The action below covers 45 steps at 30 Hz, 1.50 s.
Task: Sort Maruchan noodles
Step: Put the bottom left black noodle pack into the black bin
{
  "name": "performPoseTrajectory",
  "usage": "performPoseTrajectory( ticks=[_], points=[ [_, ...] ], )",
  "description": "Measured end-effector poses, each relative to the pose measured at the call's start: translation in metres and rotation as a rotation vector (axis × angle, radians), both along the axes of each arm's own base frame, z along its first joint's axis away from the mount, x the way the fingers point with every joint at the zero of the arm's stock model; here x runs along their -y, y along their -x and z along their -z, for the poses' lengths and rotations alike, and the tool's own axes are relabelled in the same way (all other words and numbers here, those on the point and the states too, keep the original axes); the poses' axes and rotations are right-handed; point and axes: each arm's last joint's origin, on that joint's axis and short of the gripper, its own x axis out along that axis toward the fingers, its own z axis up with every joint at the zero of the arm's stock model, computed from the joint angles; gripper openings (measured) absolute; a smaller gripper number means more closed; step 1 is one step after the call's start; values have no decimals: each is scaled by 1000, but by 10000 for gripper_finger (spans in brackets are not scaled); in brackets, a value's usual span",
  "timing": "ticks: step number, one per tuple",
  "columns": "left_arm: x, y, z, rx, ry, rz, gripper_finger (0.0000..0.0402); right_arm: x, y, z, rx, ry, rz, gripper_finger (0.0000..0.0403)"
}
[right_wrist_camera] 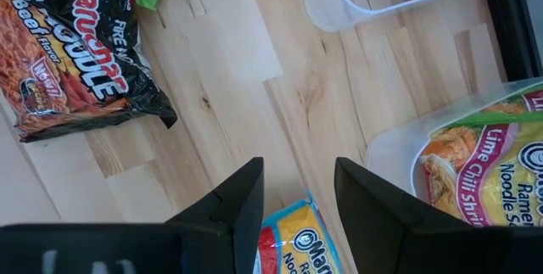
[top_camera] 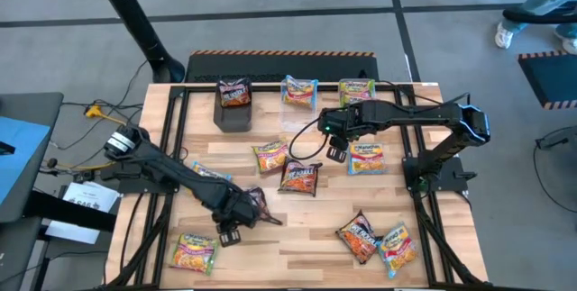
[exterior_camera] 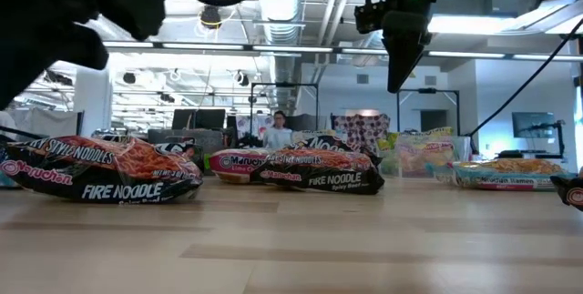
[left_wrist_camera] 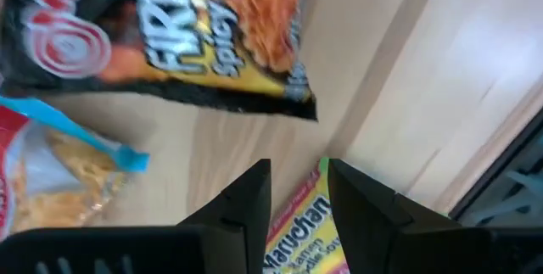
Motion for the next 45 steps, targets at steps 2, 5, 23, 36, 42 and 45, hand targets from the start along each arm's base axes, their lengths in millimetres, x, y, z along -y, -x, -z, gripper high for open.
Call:
performPoseTrajectory(
  ticks=[2, 5, 23, 36, 42, 45],
  points=[
    [2, 3, 2, -20, 27, 10, 105, 0, 0, 0, 0, 0, 0, 171],
    [4, 5, 4, -38, 39, 30, 110, 0, 0, 0, 0, 0, 0, 171],
    [-5, 5, 11, -9, -106, -128, 144, -16, -16, 25, -90, -10, -60, 171],
    [-19, -2, 7, -16, -84, -89, 142, -18, -10, 35, -225, -29, -34, 171],
    [-27, -17, -3, 114, -124, 3, 142, -19, -8, 30, -209, -28, -26, 171],
    [-28, -26, -5, 209, -120, 58, 142, -20, -7, 30, -214, -30, -20, 171]
  ],
)
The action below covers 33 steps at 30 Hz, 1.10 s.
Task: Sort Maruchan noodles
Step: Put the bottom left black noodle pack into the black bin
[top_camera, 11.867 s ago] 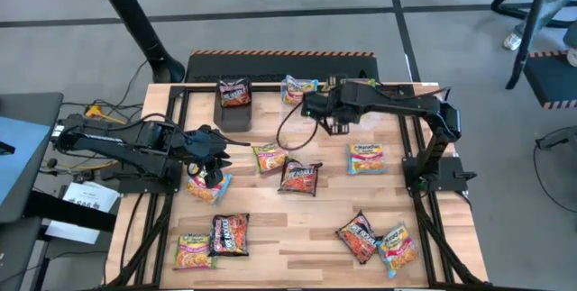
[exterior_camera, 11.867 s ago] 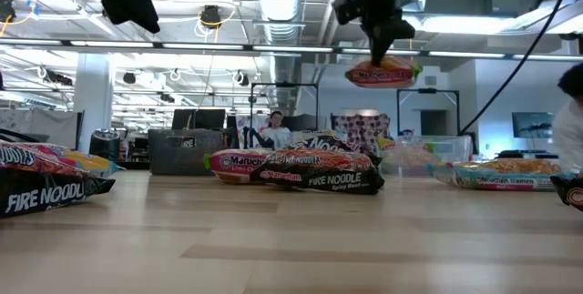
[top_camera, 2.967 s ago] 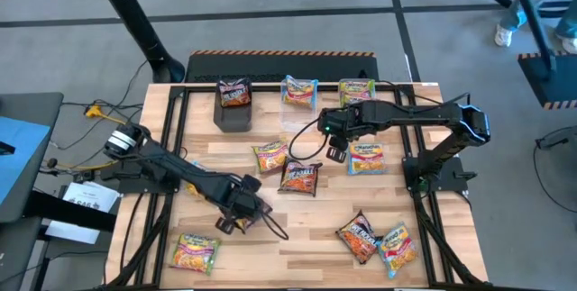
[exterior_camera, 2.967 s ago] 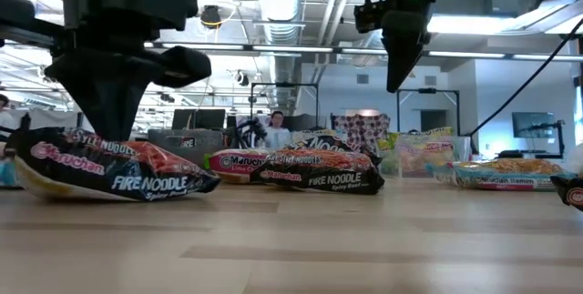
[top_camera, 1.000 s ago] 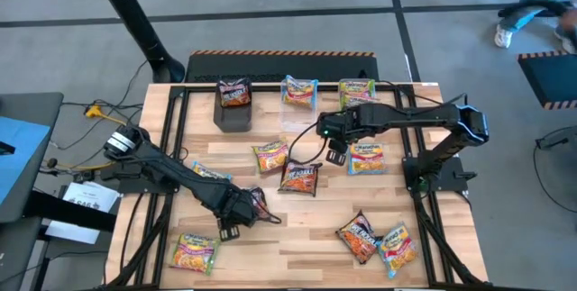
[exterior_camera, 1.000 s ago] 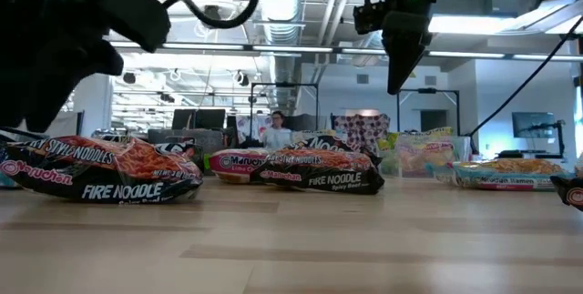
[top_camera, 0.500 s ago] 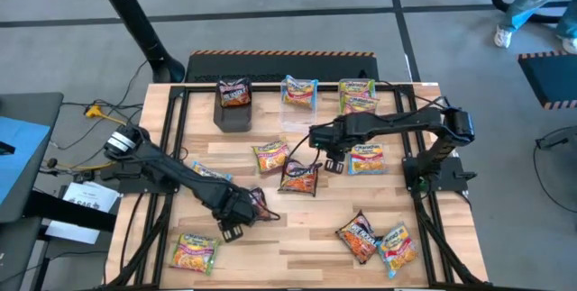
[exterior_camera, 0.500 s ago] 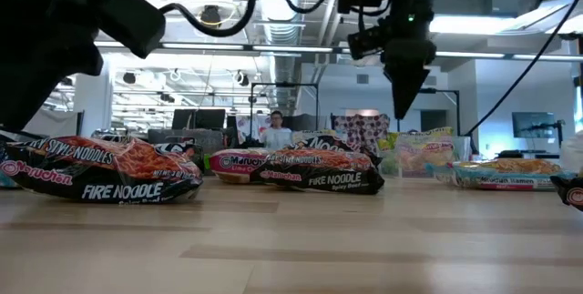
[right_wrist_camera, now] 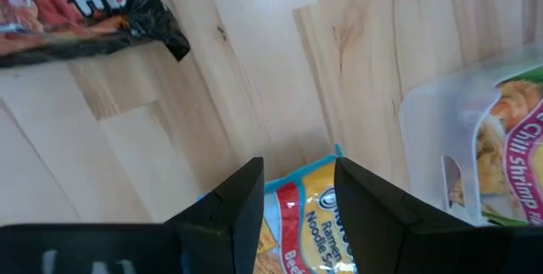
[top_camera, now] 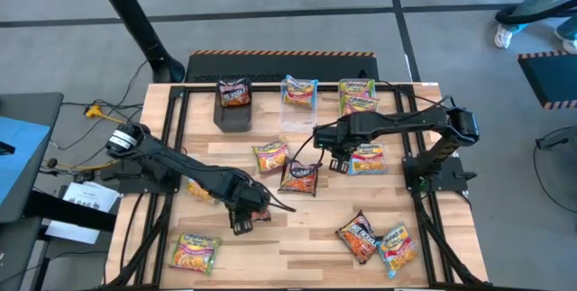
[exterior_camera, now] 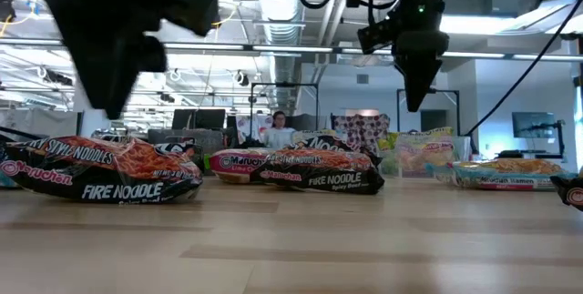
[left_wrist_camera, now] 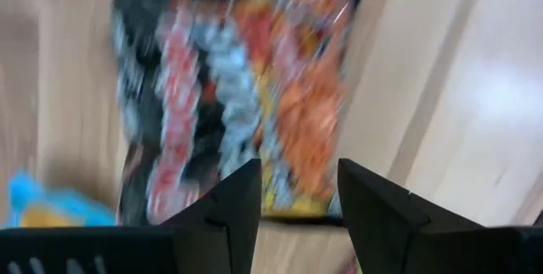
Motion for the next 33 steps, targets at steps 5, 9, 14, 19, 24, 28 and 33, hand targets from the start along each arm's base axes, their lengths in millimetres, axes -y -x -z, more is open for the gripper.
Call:
performPoseTrajectory(
  ticks=[5, 9, 14, 19, 24, 28, 33],
  points=[
    [0, -5, 2, 47, -27, 118, 142, 0, 0, 0, -1, 0, 0, 171],
    [-3, -4, 4, 46, -62, 220, 142, 0, 0, 0, -2, 0, 1, 171],
    [-11, -7, 4, 50, -74, 246, 142, 0, 0, 0, -2, 0, 0, 171],
    [-14, -7, 4, 51, -70, 271, 142, 0, 0, 0, -2, 0, 1, 171],
    [-13, -7, 4, 49, -56, 288, 142, 0, 0, 0, -2, 0, 0, 171],
    [-12, -7, 4, 51, -68, 288, 142, 0, 0, 0, -1, 0, 1, 171],
    [-13, -7, 4, 52, -80, 285, 142, 0, 0, 0, -1, 0, 2, 171]
  ],
)
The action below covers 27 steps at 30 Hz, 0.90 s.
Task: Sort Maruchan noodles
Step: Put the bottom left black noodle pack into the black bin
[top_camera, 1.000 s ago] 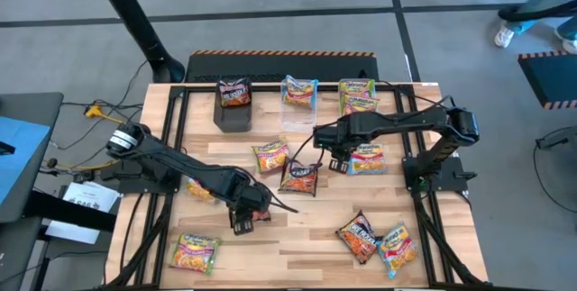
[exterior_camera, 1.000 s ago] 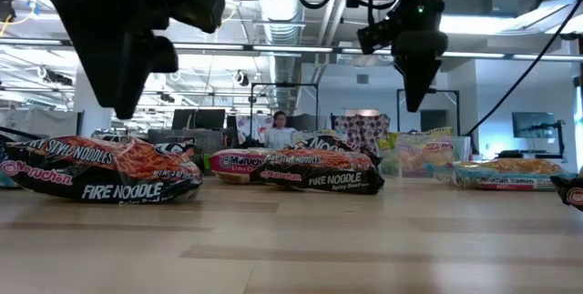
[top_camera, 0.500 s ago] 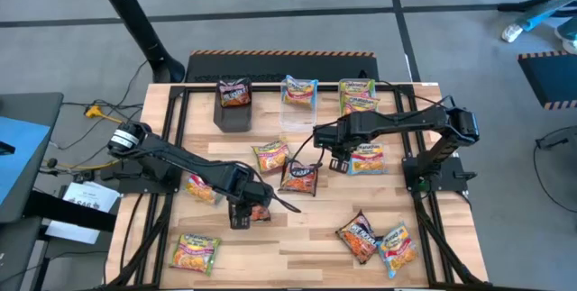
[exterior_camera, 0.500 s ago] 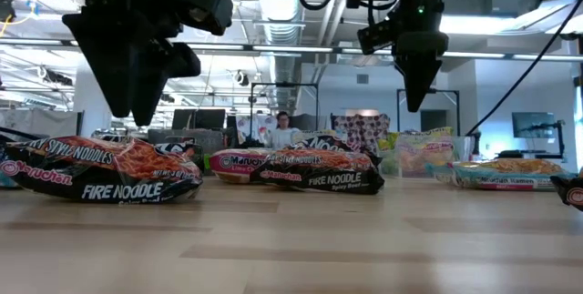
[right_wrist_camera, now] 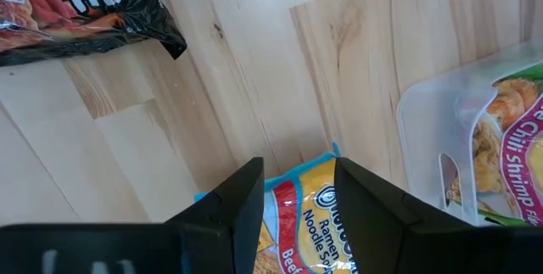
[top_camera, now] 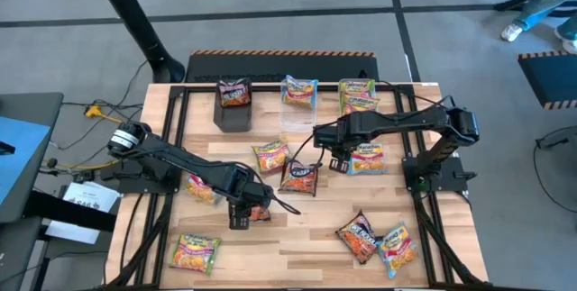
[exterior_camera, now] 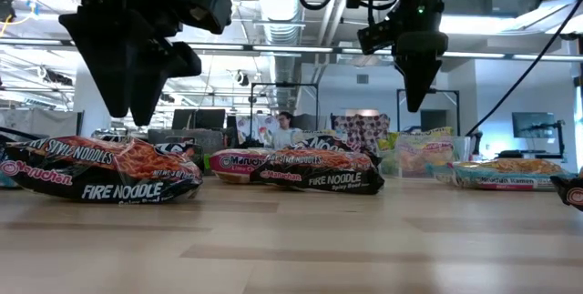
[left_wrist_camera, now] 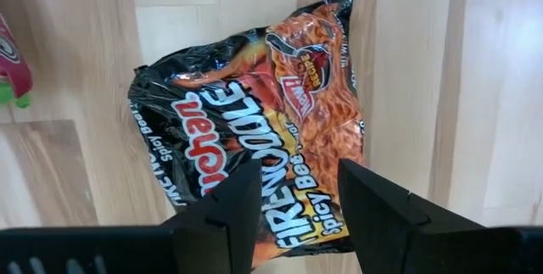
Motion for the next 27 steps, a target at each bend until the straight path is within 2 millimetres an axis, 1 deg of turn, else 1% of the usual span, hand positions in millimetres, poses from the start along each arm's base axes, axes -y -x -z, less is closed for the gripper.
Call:
performPoseTrajectory(
  ticks=[2, 6, 11, 20, 23, 25, 27],
  points=[
    [0, 0, 1, -4, -3, -1, 142, 0, 0, 0, 0, 0, 0, 171],
    [1, -2, 13, -65, -12, 4, 142, 0, 0, 0, -1, 0, 0, 171],
    [3, -6, 24, -91, 13, 5, 142, 0, 0, 0, -4, 0, 1, 171],
    [2, -9, 38, -147, -54, -7, 138, 0, 1, 0, -5, -1, 8, 171],
    [2, -9, 42, -165, -66, -5, 113, 0, 1, 0, -4, -1, 9, 171],
    [3, -9, 43, -168, -69, 18, 80, 0, 1, 0, -5, -1, 9, 171],
    [4, -9, 44, -165, -70, 28, 38, 0, 1, 0, -4, -1, 9, 171]
  ],
)
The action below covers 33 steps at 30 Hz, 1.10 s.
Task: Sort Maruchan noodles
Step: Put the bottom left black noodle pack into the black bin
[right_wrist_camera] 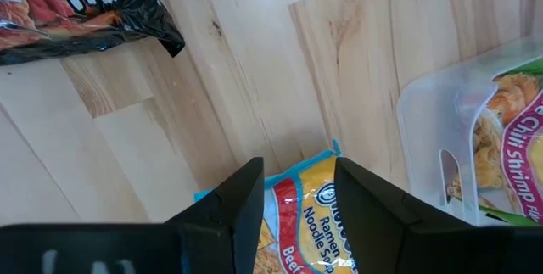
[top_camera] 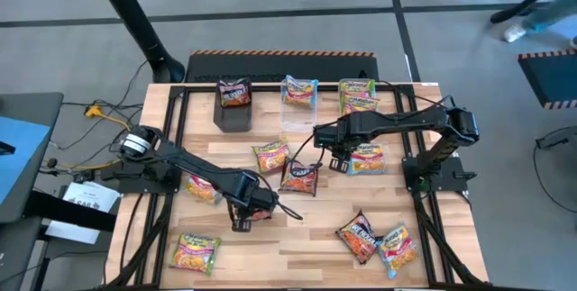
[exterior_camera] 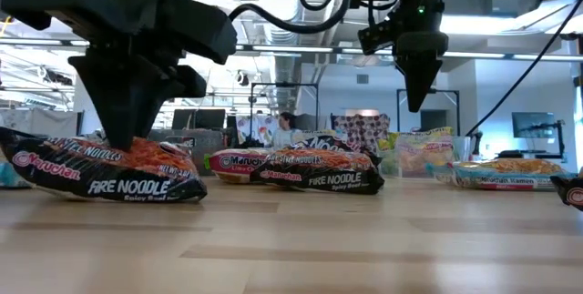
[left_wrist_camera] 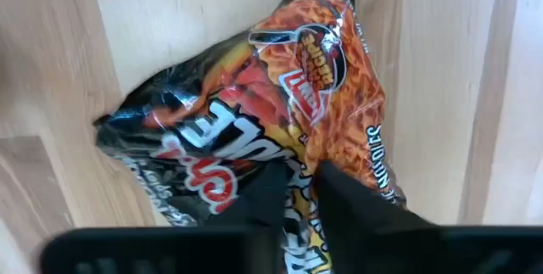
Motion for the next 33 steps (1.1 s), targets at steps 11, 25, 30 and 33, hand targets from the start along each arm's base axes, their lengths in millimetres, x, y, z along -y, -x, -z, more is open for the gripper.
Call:
performPoseTrajectory(
  ticks=[11, 25, 30, 33],
  points=[
    [10, -2, -17, 8, -49, 53, 0, -1, 0, 0, 6, -29, -2, 171],
    [39, -3, -68, 161, -149, 97, 1, -5, -16, -34, 160, -211, -51, 171],
    [40, 0, -86, 234, -189, 86, 0, -7, -23, -46, 256, -382, -107, 171],
    [38, 4, -96, 275, -215, 76, 0, -7, -27, -51, 315, -506, -147, 171]
  ],
)
